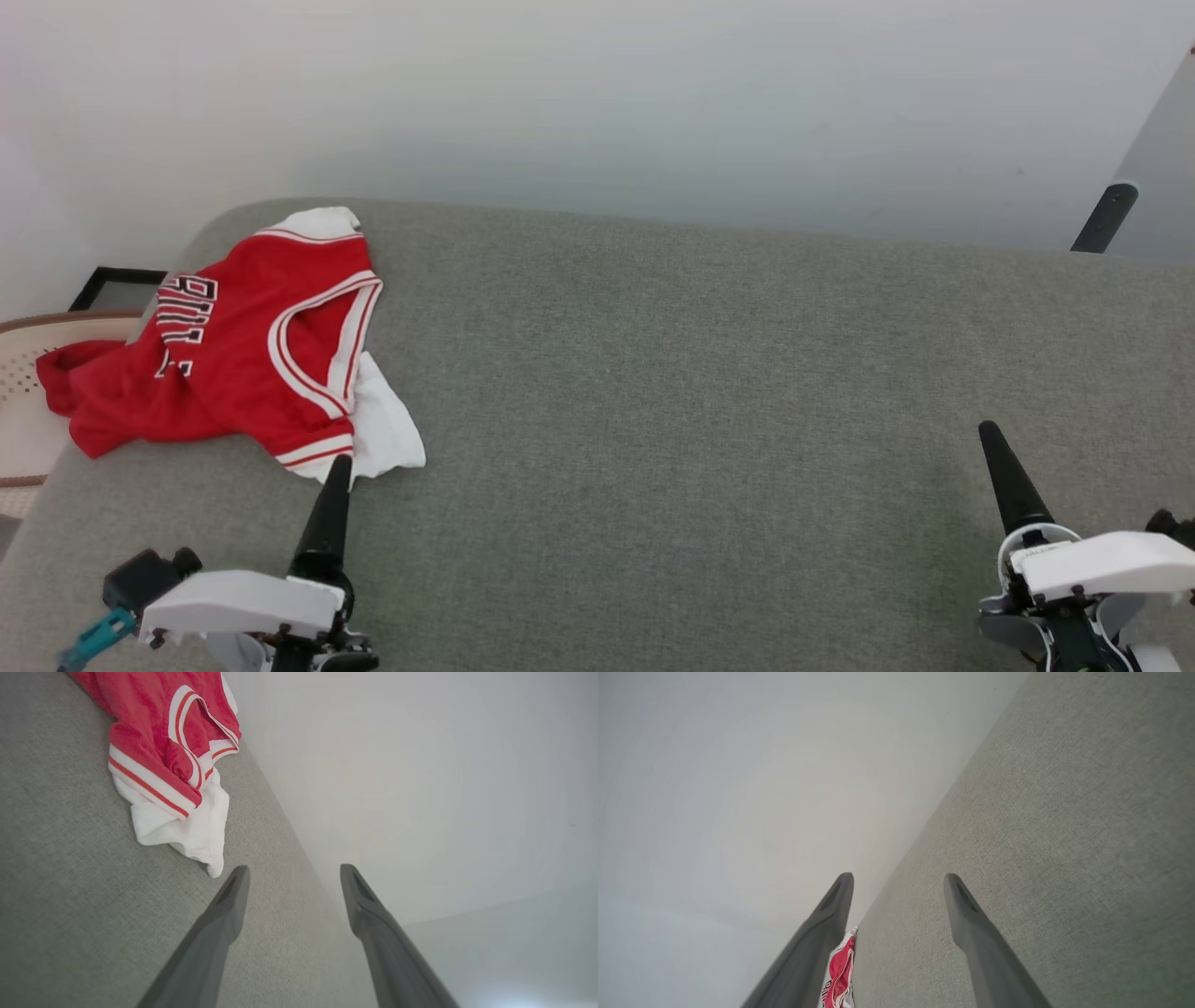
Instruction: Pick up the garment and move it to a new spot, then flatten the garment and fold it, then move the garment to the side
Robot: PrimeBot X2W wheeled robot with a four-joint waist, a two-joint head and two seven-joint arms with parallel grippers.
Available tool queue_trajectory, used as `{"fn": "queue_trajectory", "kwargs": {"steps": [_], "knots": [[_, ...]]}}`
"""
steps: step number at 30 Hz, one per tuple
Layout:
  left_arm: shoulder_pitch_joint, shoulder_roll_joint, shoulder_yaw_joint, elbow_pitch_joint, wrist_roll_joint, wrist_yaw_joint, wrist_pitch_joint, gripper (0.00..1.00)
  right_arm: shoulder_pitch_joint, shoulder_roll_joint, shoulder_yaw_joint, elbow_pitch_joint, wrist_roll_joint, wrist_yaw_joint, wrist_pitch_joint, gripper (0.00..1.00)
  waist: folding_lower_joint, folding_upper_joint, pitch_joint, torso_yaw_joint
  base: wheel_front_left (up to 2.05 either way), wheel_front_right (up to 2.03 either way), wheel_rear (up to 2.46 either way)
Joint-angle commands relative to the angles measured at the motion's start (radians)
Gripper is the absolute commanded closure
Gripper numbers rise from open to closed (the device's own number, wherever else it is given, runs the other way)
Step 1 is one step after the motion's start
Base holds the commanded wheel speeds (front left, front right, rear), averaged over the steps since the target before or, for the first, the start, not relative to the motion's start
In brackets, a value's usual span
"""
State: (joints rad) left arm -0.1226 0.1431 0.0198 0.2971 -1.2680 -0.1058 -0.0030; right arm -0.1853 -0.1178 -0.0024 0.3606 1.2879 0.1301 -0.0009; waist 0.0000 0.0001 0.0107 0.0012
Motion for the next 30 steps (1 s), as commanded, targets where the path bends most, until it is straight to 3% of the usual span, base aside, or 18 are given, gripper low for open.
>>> {"fn": "queue_trajectory", "kwargs": {"steps": [1, 30], "knots": [[-0.033, 0.016, -0.008, -0.012, 0.053, 0.006, -0.012, 0.0, -0.044, -0.011, 0.01, -0.005, -0.049, 0.0, -0.011, 0.0, 0.0, -0.0001, 0.001, 0.0, 0.0, 0.0, 0.0], [-0.064, 0.069, -0.059, 0.004, 0.542, 0.012, -0.109, 0.0, -0.105, -0.018, -0.014, 0.045, -0.648, 0.0, -0.082, 0.0, 0.0, -0.0001, 0.016, -0.006, 0.0, 0.0, 0.0]]}}
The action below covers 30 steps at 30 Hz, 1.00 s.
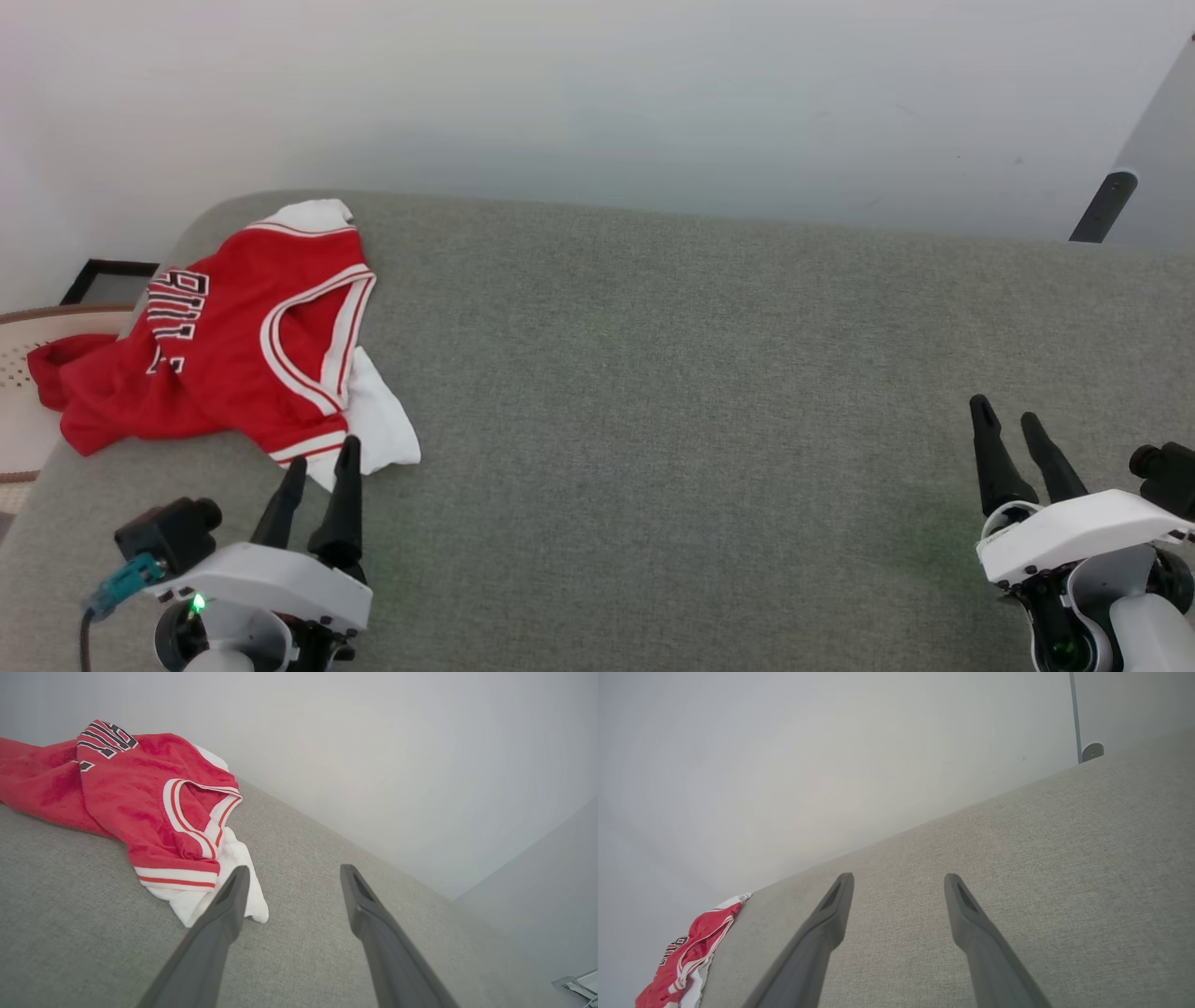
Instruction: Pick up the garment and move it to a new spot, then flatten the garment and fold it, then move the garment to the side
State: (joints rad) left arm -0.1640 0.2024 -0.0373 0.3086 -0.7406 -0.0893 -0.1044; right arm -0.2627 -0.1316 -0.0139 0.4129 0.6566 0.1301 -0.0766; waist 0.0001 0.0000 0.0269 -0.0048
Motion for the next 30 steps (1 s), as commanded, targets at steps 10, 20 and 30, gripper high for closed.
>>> {"fn": "queue_trajectory", "kwargs": {"steps": [10, 20, 30], "knots": [[-0.039, 0.014, -0.005, 0.003, 0.137, -0.012, -0.035, 0.0, -0.035, -0.005, -0.034, -0.006, -0.18, 0.001, -0.021, 0.0, -0.0001, 0.0, 0.004, -0.002, 0.0, 0.0, 0.0], [-0.048, 0.016, -0.004, 0.027, 0.23, -0.025, -0.061, 0.0, -0.045, 0.008, -0.05, 0.004, -0.304, 0.001, -0.05, 0.0, -0.0001, 0.0, 0.005, -0.009, 0.0, 0.0, 0.0], [-0.06, 0.02, -0.009, 0.059, 0.25, -0.041, -0.085, 0.0, -0.037, 0.011, -0.054, 0.008, -0.372, 0.001, -0.083, 0.0, -0.0001, 0.0, 0.006, -0.012, 0.0, 0.0, 0.0]]}}
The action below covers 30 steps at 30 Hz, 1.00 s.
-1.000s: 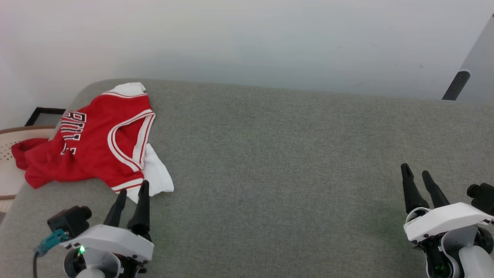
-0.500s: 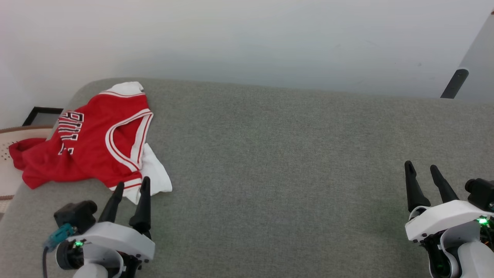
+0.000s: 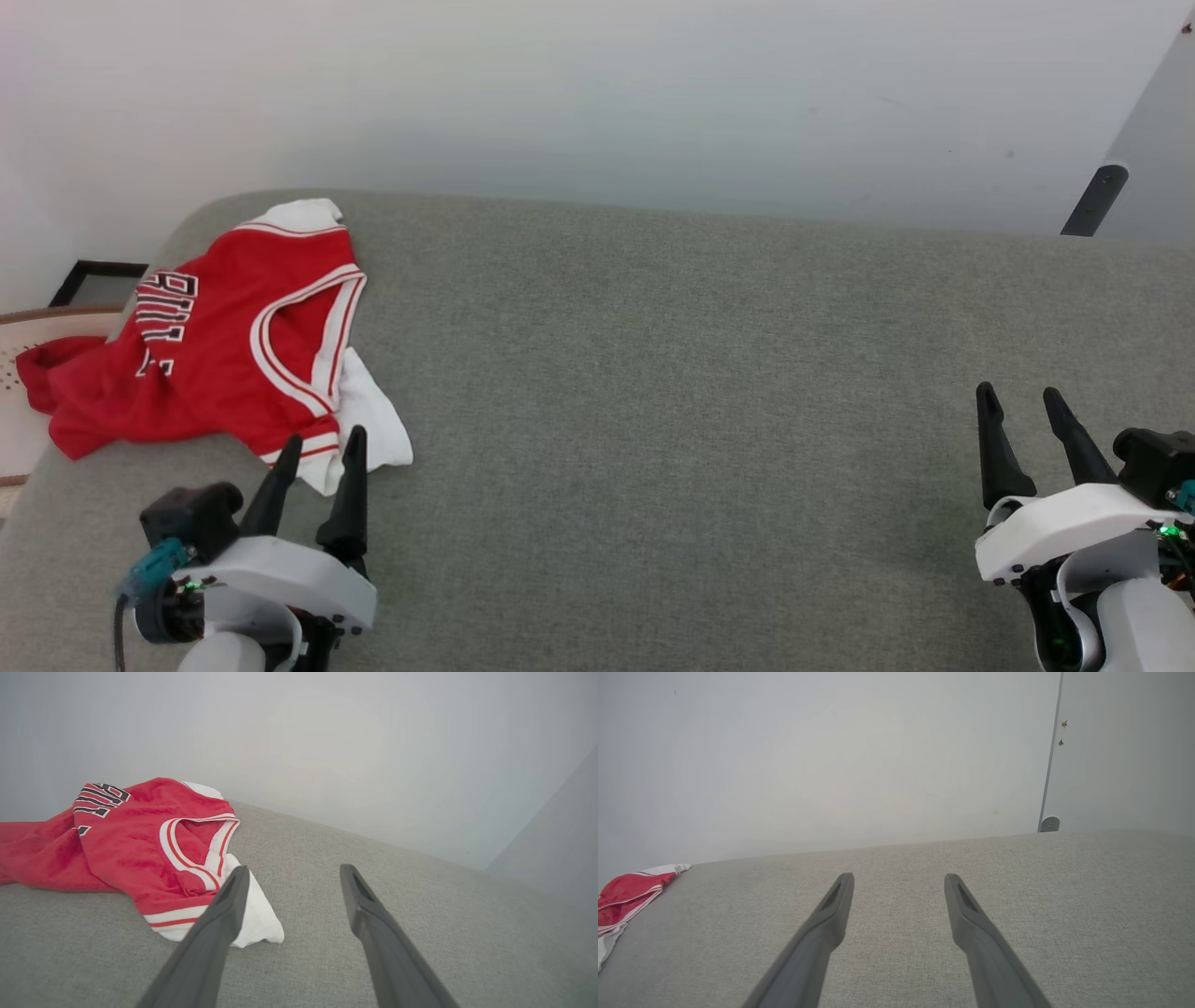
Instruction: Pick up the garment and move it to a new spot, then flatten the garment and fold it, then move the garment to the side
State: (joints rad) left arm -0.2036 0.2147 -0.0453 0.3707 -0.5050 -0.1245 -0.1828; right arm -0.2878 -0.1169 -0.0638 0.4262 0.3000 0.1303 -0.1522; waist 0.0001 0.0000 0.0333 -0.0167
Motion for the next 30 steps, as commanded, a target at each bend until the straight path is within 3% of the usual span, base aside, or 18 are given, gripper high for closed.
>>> {"fn": "queue_trajectory", "kwargs": {"steps": [1, 30], "knots": [[-0.02, 0.007, -0.003, -0.001, 0.017, -0.006, -0.009, 0.0, -0.009, -0.005, -0.005, -0.006, -0.023, 0.0, -0.01, 0.0, -0.0001, 0.0, 0.0, 0.0, 0.0, 0.0, 0.0], [-0.029, 0.062, -0.086, 0.023, 0.131, -0.007, -0.067, 0.0, -0.007, -0.01, -0.037, 0.009, -0.184, 0.001, -0.085, 0.0, -0.0001, 0.0, 0.012, -0.009, 0.0, 0.0, 0.0]]}}
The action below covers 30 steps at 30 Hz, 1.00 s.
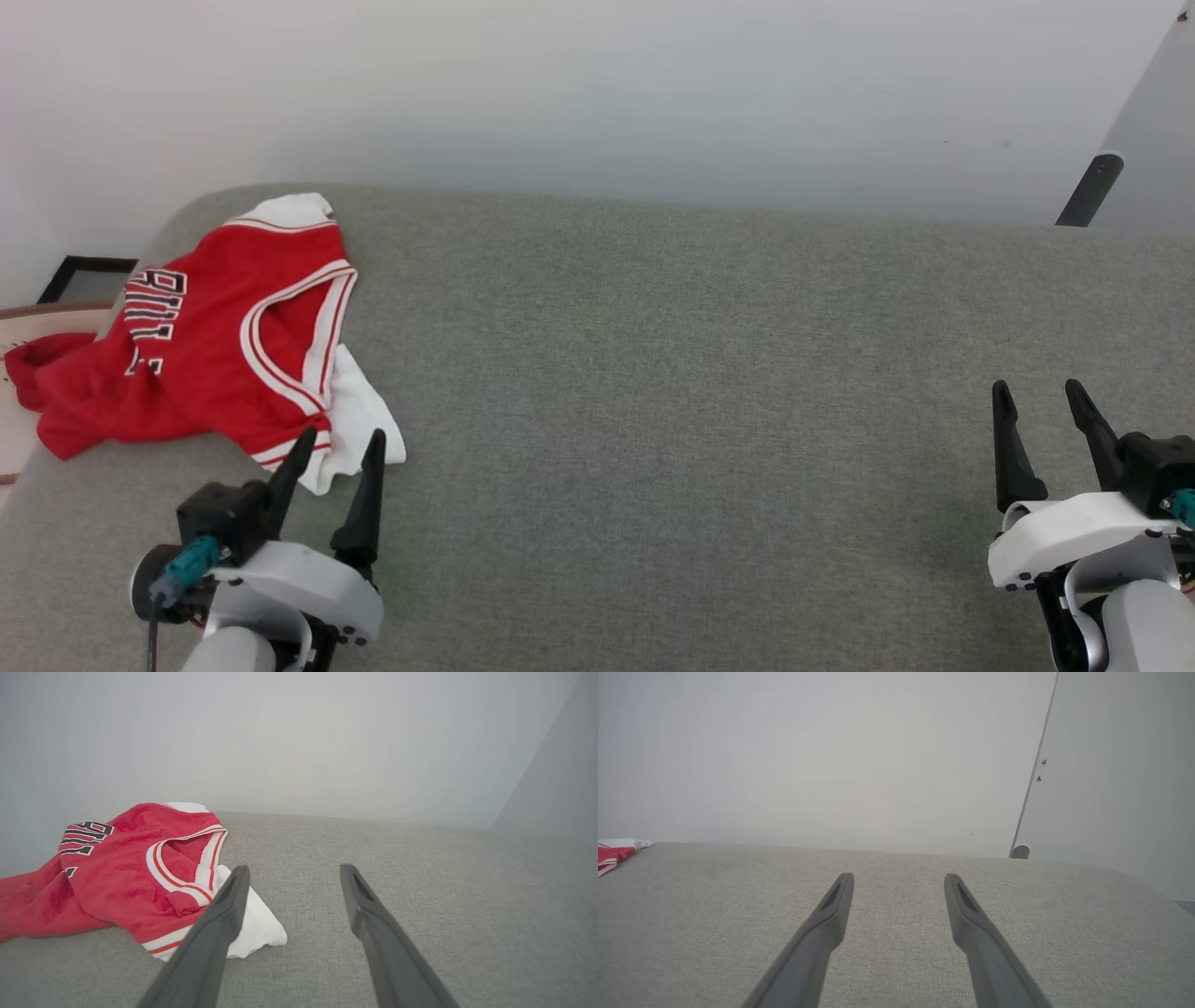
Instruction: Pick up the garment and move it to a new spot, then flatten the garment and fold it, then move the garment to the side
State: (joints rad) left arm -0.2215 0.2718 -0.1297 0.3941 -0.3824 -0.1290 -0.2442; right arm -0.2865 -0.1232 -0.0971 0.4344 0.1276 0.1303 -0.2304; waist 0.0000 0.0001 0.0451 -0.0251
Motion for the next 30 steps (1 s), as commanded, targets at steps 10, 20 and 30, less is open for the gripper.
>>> {"fn": "queue_trajectory", "kwargs": {"steps": [10, 20, 30], "knots": [[-0.023, 0.02, -0.014, 0.008, 0.046, -0.003, -0.022, 0.0, -0.018, 0.0, -0.009, 0.009, -0.074, 0.001, -0.027, 0.0, 0.0, -0.0001, 0.017, -0.001, 0.0, 0.0, 0.0], [-0.037, 0.012, -0.016, 0.039, 0.019, -0.002, -0.02, 0.0, -0.004, 0.007, -0.014, 0.011, -0.053, 0.001, -0.031, 0.0, 0.0, -0.0001, 0.015, 0.031, 0.0, 0.0, 0.0], [-0.016, -0.038, 0.036, 0.055, 0.049, 0.003, -0.02, 0.0, 0.008, 0.005, 0.058, 0.028, -0.05, 0.001, -0.032, 0.0, 0.0, -0.0001, 0.004, 0.234, 0.0, 0.0, 0.0]]}}
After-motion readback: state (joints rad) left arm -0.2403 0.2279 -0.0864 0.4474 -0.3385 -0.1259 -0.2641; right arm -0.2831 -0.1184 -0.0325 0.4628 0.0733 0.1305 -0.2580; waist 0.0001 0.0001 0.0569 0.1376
